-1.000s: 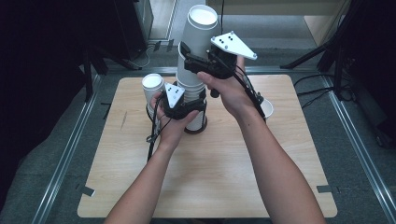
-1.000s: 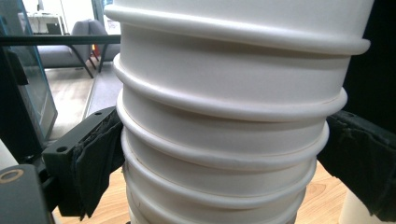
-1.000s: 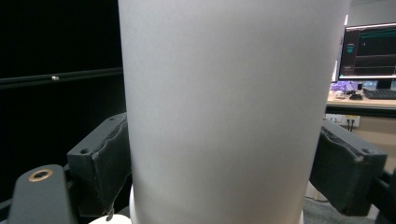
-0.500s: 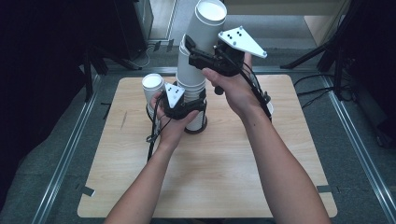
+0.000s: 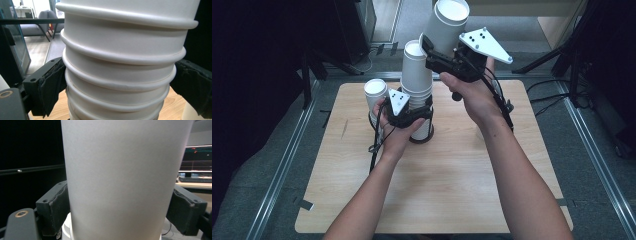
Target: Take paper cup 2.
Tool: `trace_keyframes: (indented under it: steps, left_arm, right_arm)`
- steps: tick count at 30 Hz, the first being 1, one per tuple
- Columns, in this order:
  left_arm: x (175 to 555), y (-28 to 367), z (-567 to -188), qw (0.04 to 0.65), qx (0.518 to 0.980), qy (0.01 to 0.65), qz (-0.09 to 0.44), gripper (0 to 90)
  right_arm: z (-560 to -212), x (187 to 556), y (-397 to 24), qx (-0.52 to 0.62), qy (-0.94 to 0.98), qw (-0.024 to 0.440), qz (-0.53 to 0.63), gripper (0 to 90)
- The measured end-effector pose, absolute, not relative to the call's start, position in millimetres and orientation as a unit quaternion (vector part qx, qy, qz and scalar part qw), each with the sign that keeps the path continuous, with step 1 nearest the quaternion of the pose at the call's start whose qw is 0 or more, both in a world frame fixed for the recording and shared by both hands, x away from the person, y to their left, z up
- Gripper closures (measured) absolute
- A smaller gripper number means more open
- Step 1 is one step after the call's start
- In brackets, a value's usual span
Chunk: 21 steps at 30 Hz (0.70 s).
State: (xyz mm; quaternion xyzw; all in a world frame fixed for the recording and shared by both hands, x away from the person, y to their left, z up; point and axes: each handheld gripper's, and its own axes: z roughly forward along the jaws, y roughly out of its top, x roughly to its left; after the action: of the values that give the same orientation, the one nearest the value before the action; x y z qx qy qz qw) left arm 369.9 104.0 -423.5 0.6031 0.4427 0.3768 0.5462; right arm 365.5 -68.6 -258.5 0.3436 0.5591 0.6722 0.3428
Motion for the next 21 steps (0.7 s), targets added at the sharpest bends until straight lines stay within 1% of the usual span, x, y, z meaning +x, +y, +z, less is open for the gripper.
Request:
trace_keyframes:
  steps: [14, 21]
  left_arm:
    - [367.6, 104.8, -421.7, 0.548, 0.601, 0.447, 0.371, 2.8]
    - [356.1, 105.7, -419.8, 0.549, 0.608, 0.436, 0.373, 0.0]
  right_arm:
    - [-272.8, 362.5, -103.1, 0.364, 0.55, 0.356, 0.662, 14.3]
    - [-288.3, 357.9, -113.2, 0.371, 0.552, 0.365, 0.651, 14.2]
